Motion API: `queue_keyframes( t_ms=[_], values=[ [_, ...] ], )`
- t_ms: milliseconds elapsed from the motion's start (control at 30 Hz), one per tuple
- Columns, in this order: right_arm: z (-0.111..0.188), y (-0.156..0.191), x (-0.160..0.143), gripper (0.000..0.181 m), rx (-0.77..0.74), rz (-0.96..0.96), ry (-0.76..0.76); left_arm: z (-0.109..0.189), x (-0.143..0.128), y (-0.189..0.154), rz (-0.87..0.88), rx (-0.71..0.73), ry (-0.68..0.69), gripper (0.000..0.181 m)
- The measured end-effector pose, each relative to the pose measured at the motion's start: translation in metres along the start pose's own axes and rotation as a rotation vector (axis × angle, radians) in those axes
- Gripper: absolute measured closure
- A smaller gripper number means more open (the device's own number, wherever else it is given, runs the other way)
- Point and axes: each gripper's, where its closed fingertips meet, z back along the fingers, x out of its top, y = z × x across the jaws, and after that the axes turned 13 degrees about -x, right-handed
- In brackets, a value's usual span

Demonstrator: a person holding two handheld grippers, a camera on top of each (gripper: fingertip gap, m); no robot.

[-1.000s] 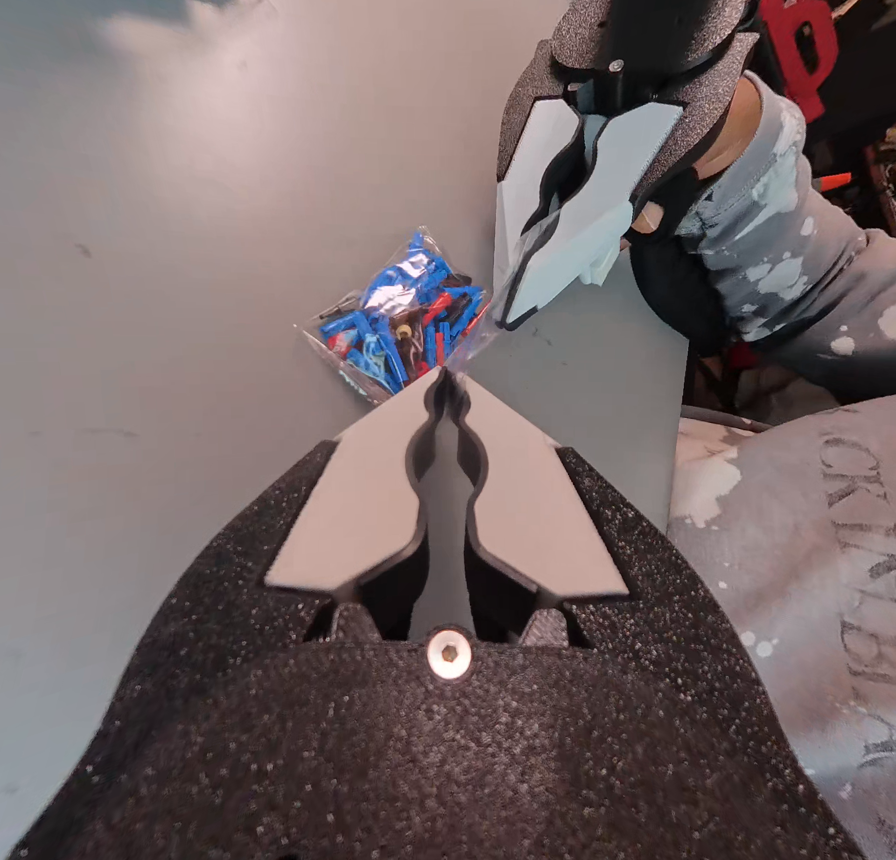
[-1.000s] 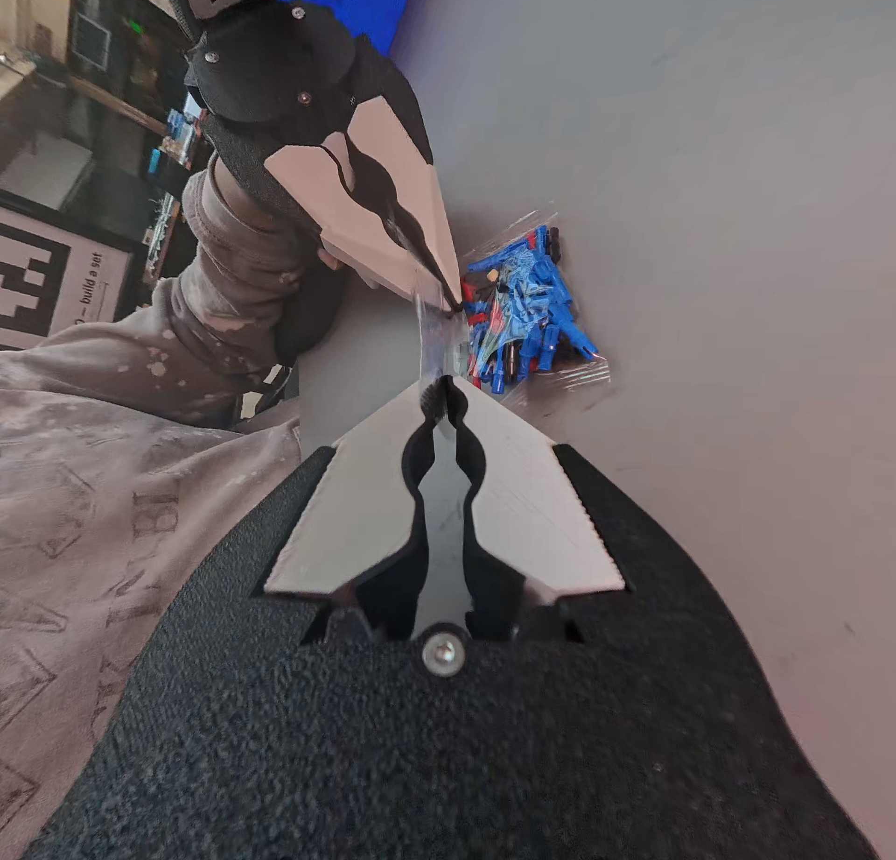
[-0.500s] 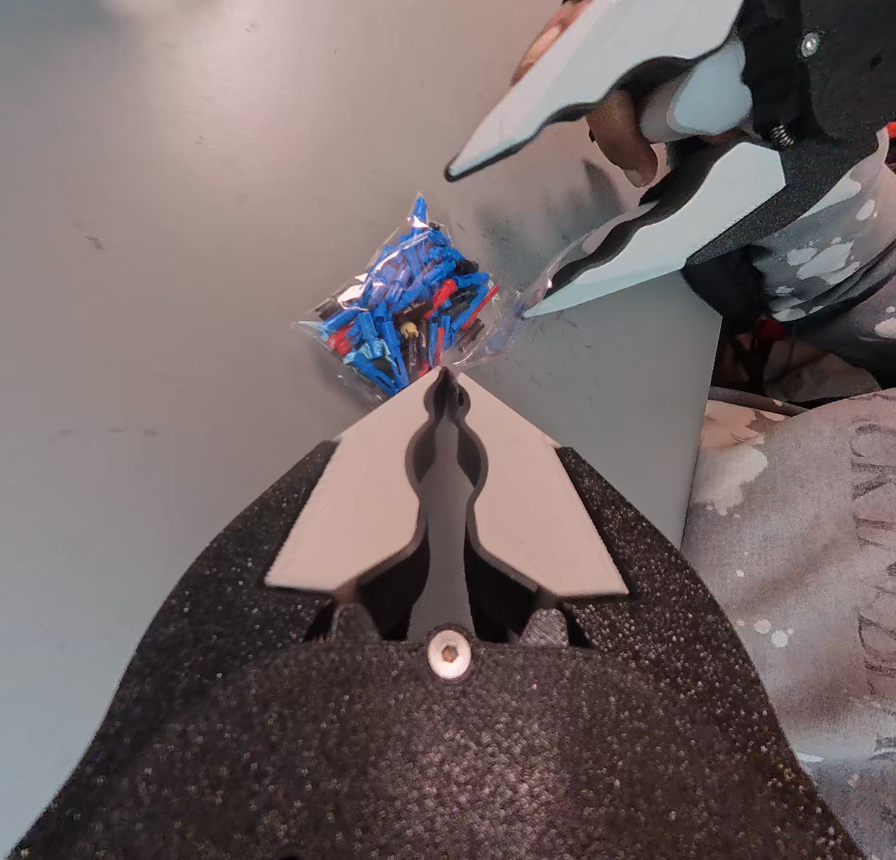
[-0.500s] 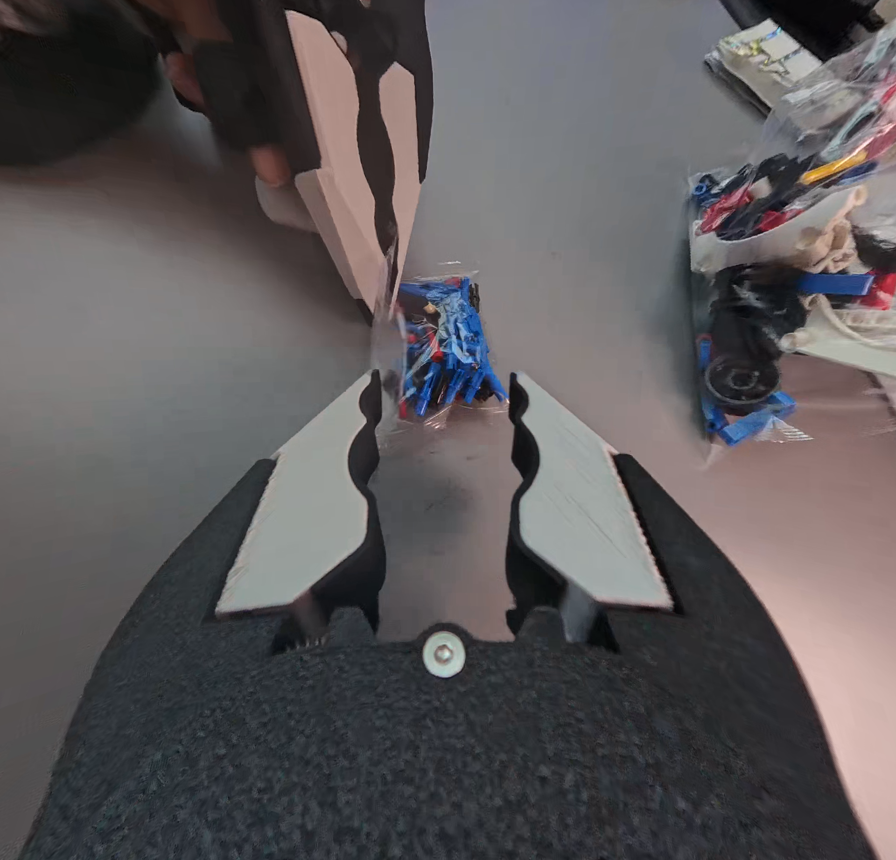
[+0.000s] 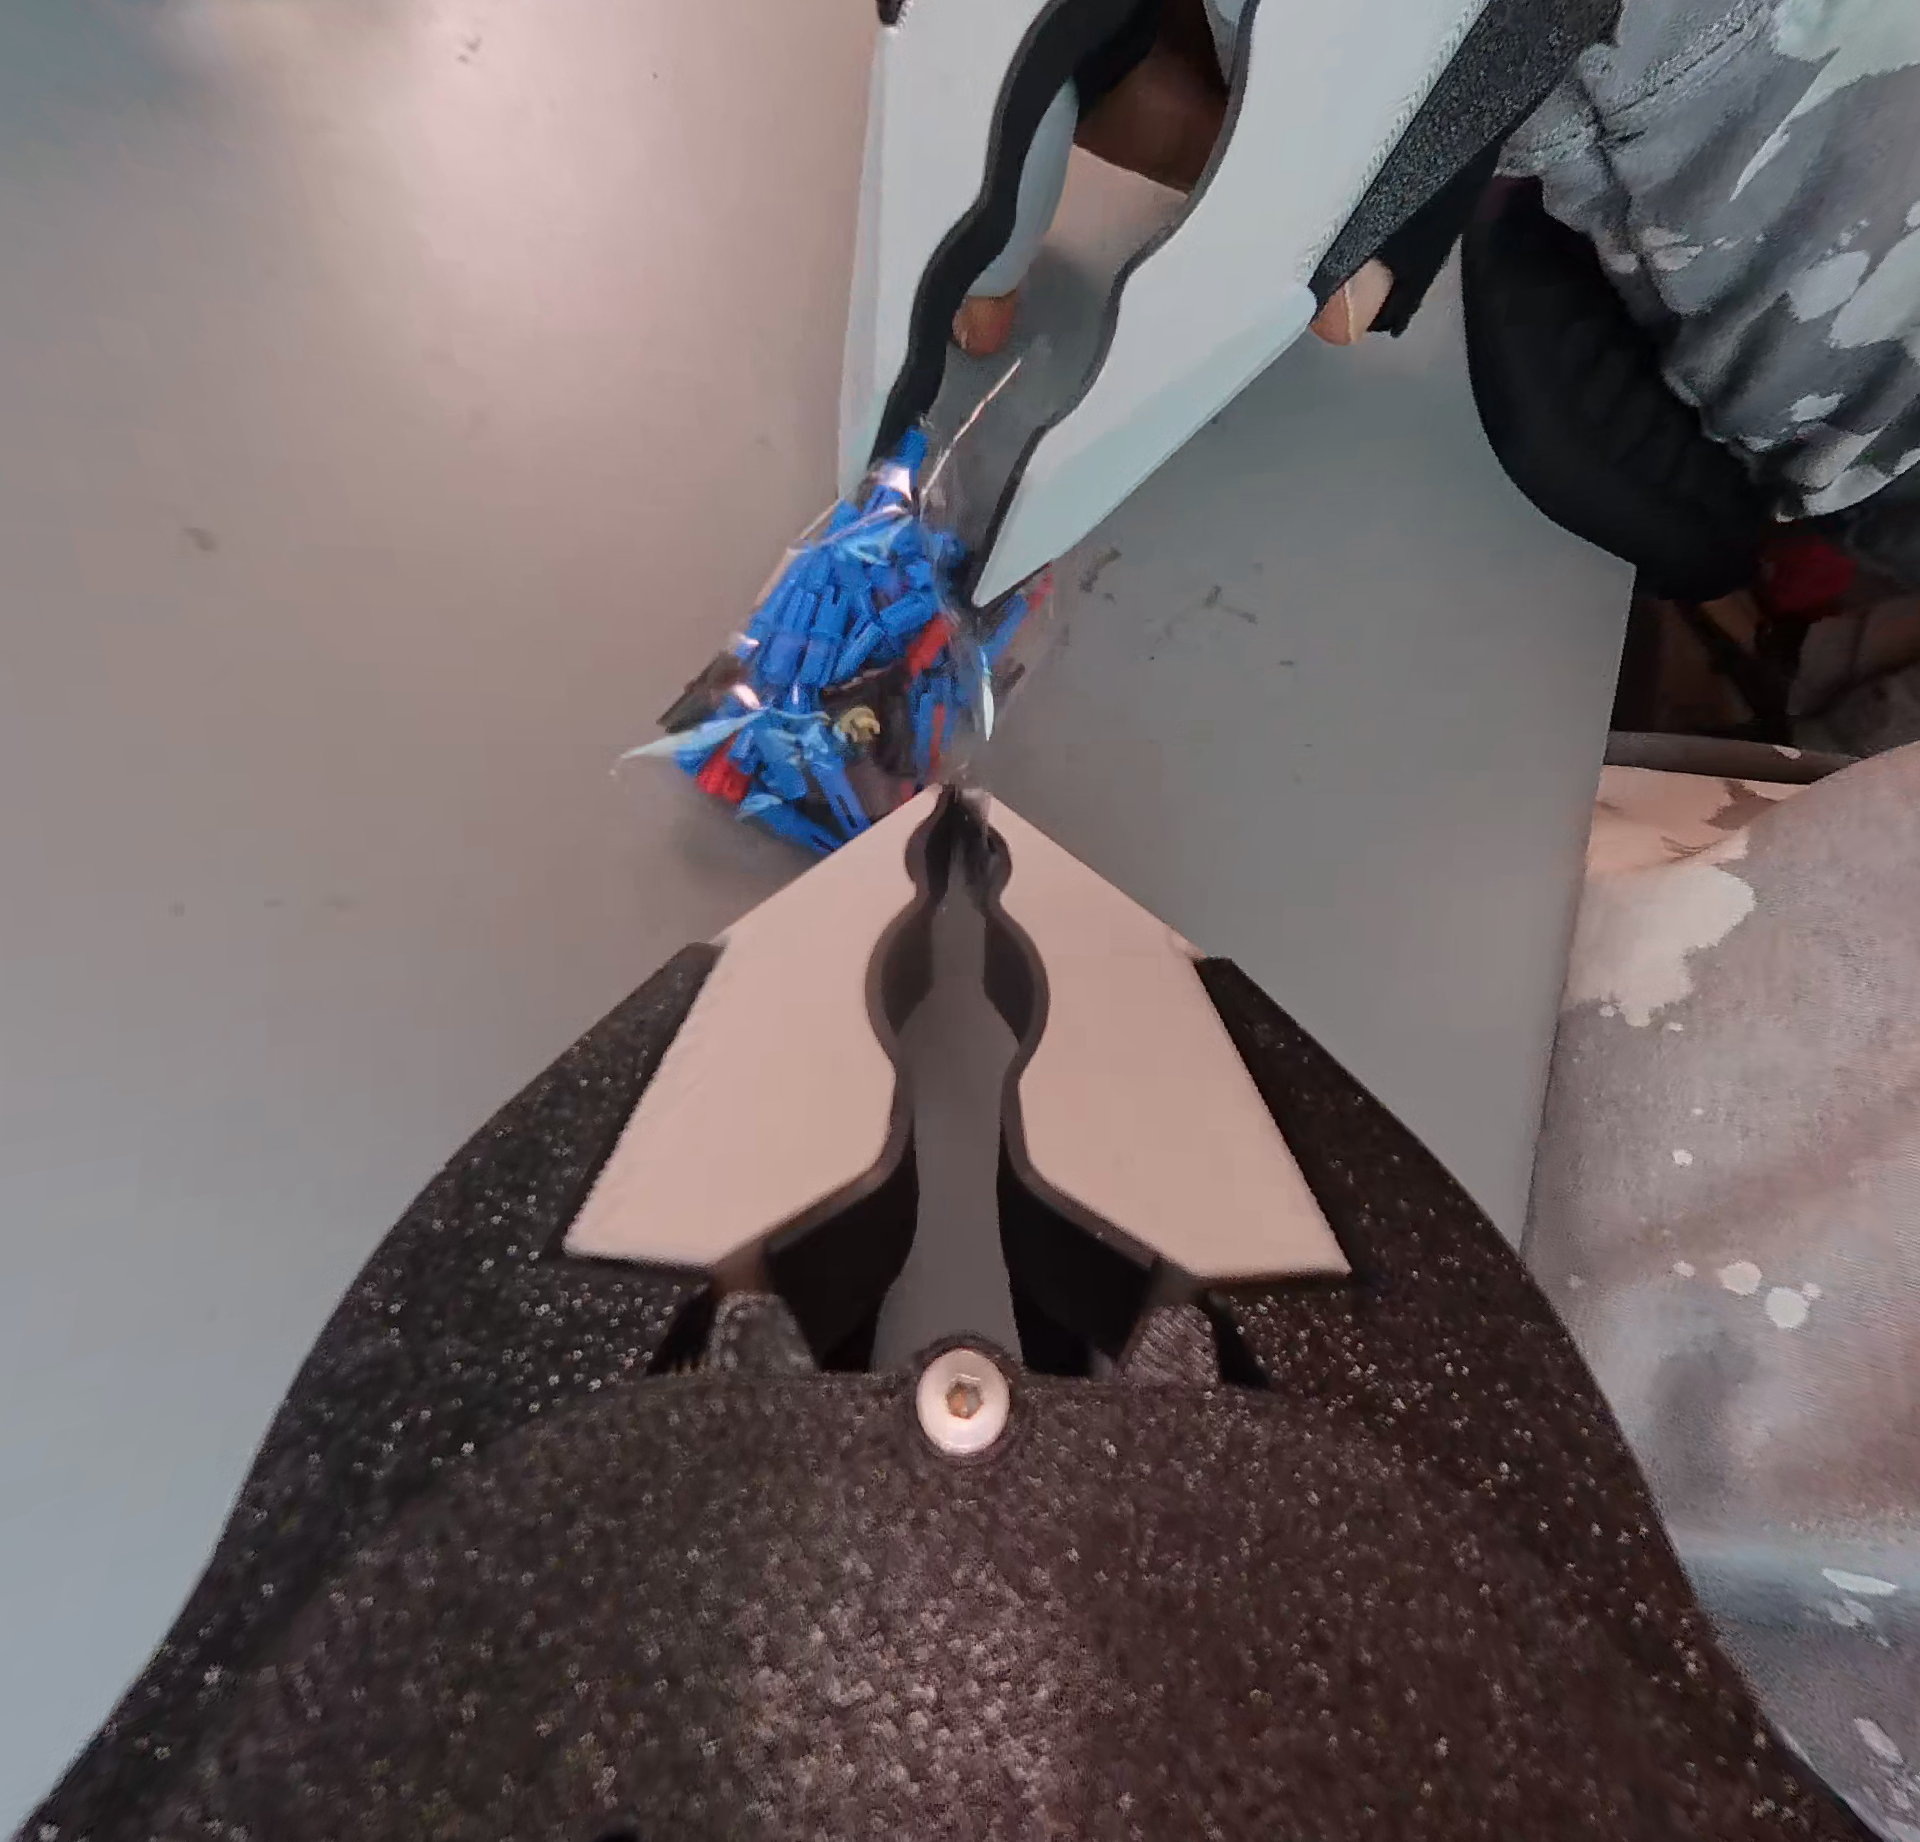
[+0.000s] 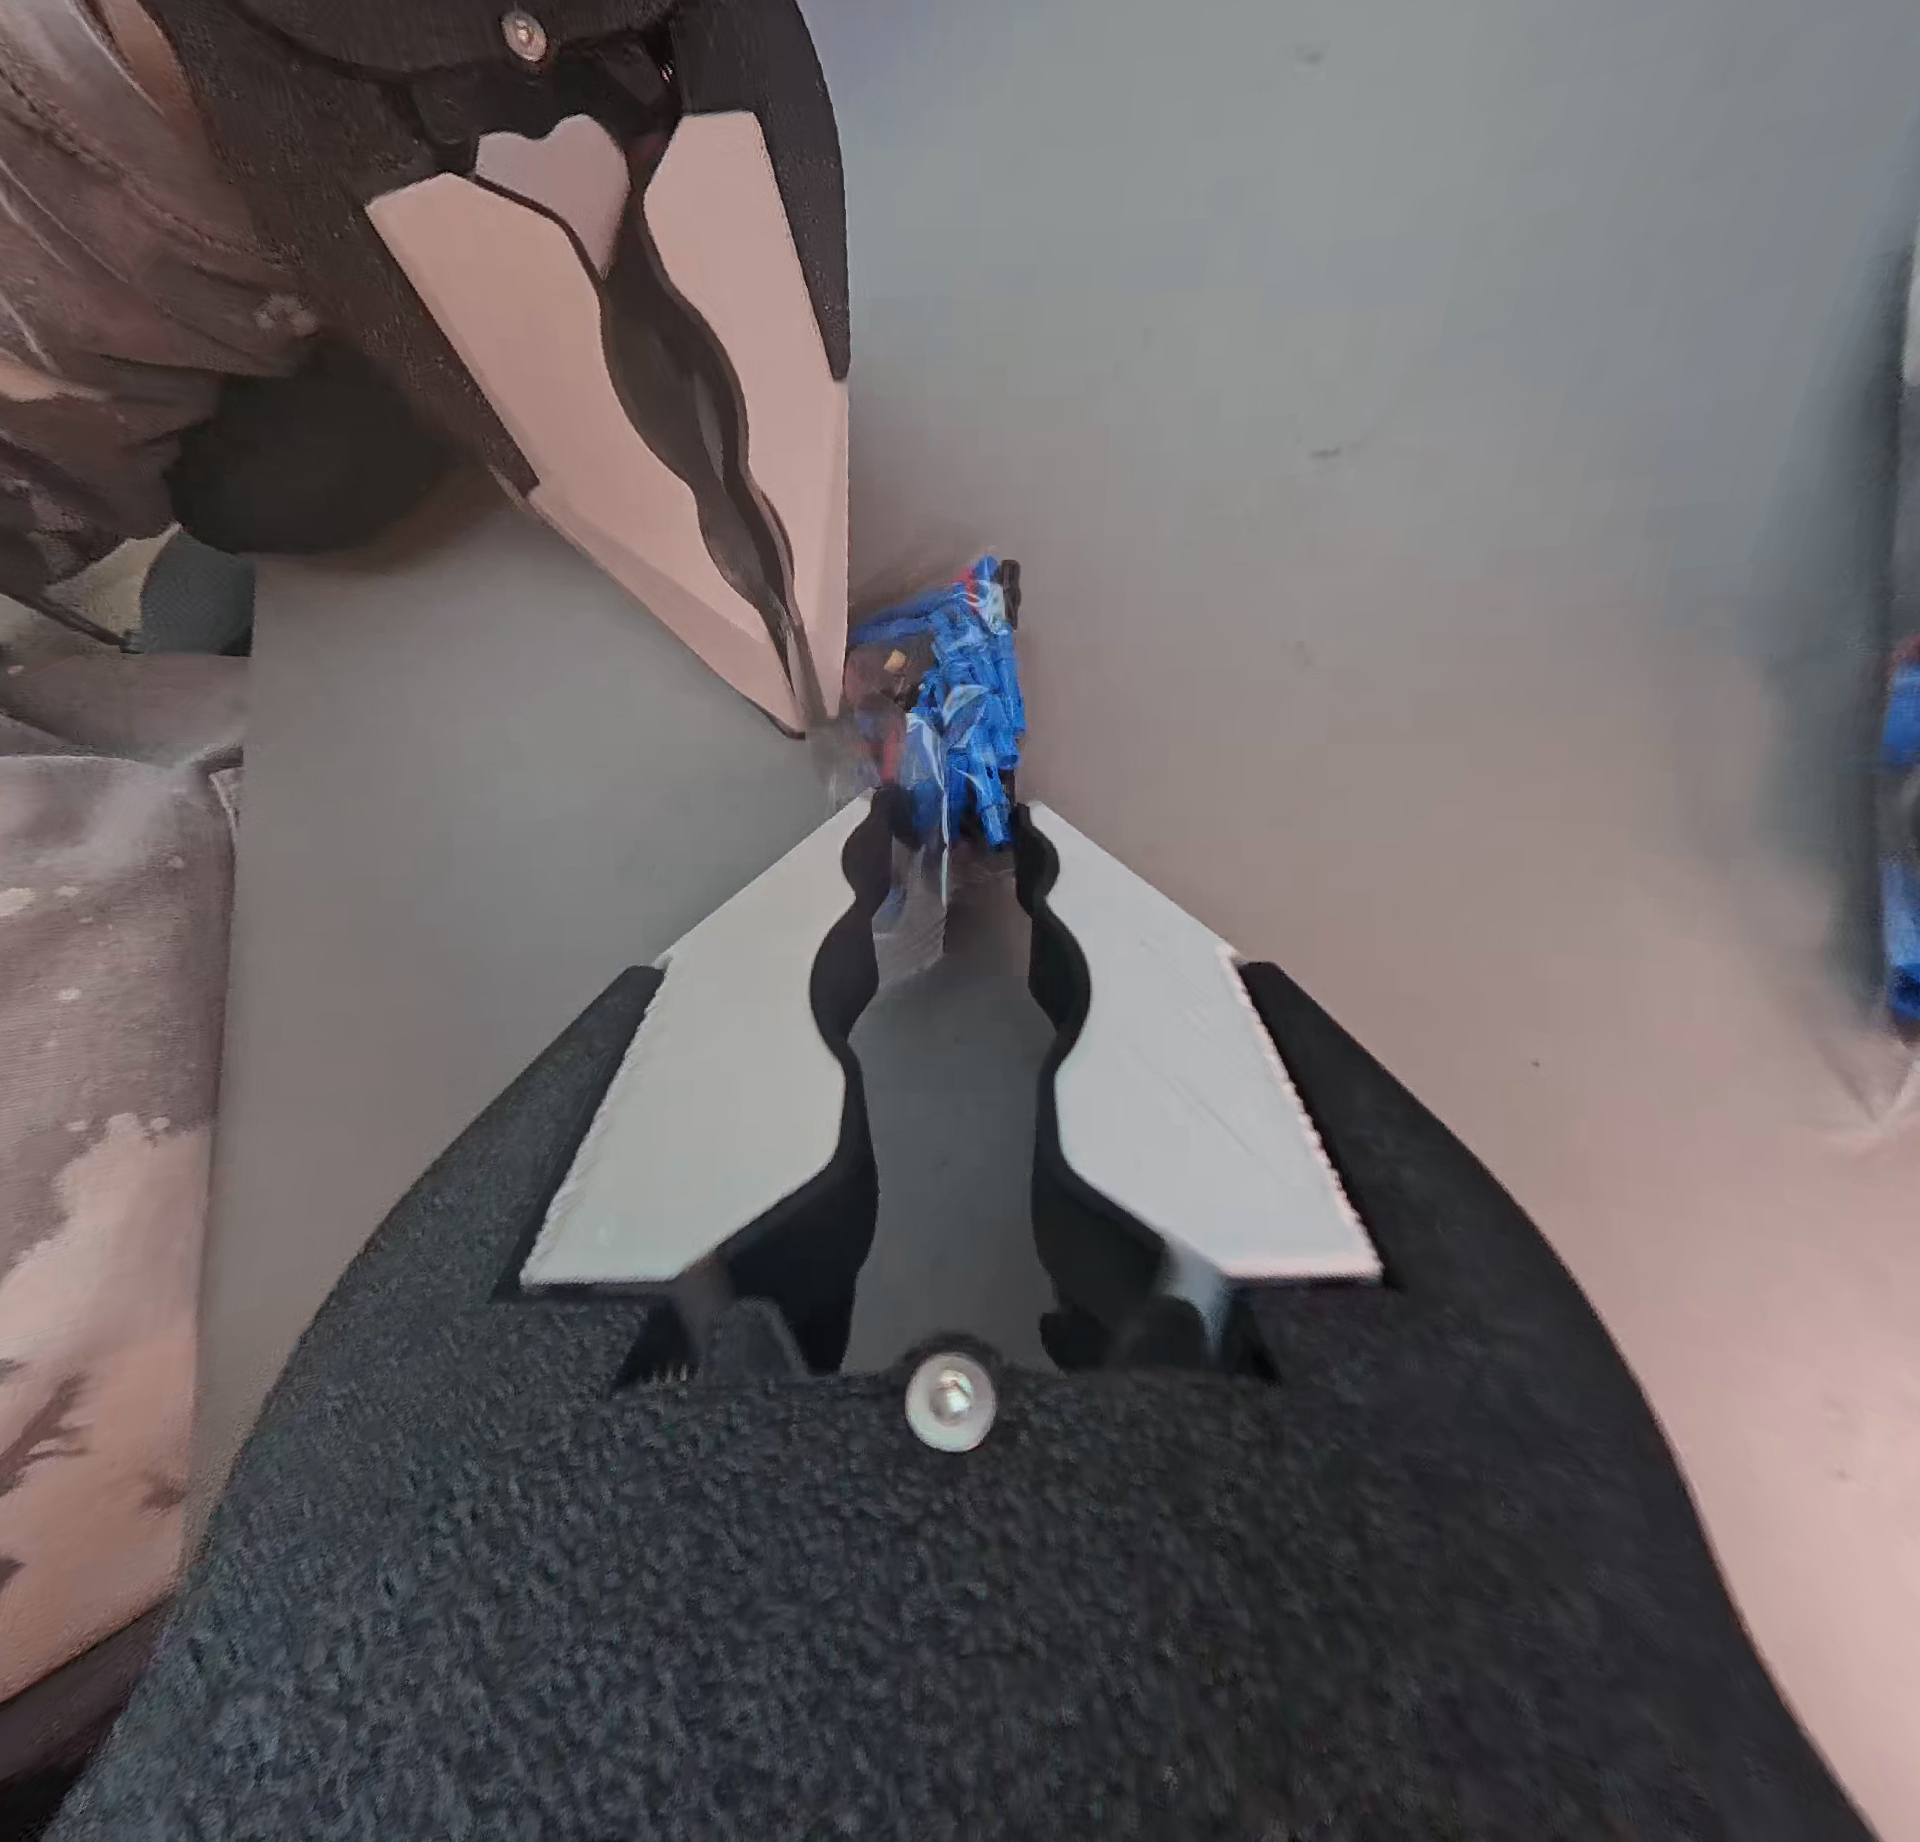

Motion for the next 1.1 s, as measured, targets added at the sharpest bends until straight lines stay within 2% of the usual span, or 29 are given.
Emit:
queue_keyframes(
  t_ms=[33,167,267,400,500,533,633,700,867,900,933,967,1000,1100],
  values=[
    [0.001,-0.001,0.000,0.159,-0.017,0.013,-0.018,0.004,0.000,0.000,-0.009,0.006,-0.009,0.177],
    [0.009,-0.006,0.008,0.166,-0.122,0.129,-0.134,0.025,0.009,0.004,-0.044,0.046,-0.088,0.158],
    [0.016,-0.003,0.014,0.168,-0.172,0.217,-0.214,0.041,0.023,0.008,-0.102,0.102,-0.172,0.134],
    [0.030,0.012,0.035,0.171,-0.176,0.288,-0.367,0.034,0.031,0.003,-0.162,0.071,-0.208,0.101],
    [0.039,0.023,0.041,0.171,-0.137,0.312,-0.415,0.033,0.045,-0.018,-0.246,-0.015,-0.274,0.148],
    [0.043,0.024,0.043,0.172,-0.127,0.302,-0.435,0.036,0.048,-0.021,-0.266,-0.024,-0.289,0.154],
    [0.057,0.031,0.051,0.171,-0.035,0.220,-0.501,0.043,0.056,-0.038,-0.286,-0.112,-0.356,0.160],
    [0.063,0.032,0.055,0.166,0.015,0.159,-0.528,0.046,0.059,-0.043,-0.320,-0.122,-0.383,0.164],
    [0.072,0.036,0.057,0.128,0.122,0.072,-0.570,0.054,0.063,-0.059,-0.405,-0.167,-0.433,0.166],
    [0.071,0.039,0.057,0.125,0.141,0.067,-0.568,0.054,0.064,-0.064,-0.433,-0.172,-0.436,0.166],
    [0.072,0.044,0.058,0.125,0.170,0.061,-0.578,0.053,0.063,-0.067,-0.450,-0.175,-0.428,0.167],
    [0.075,0.049,0.060,0.136,0.206,0.054,-0.595,0.051,0.062,-0.068,-0.463,-0.172,-0.417,0.167],
    [0.079,0.055,0.061,0.156,0.245,0.062,-0.607,0.050,0.062,-0.070,-0.479,-0.168,-0.413,0.167],
    [0.088,0.056,0.069,0.169,0.193,0.122,-0.607,0.054,0.067,-0.077,-0.511,-0.178,-0.454,0.166]
  ],
)
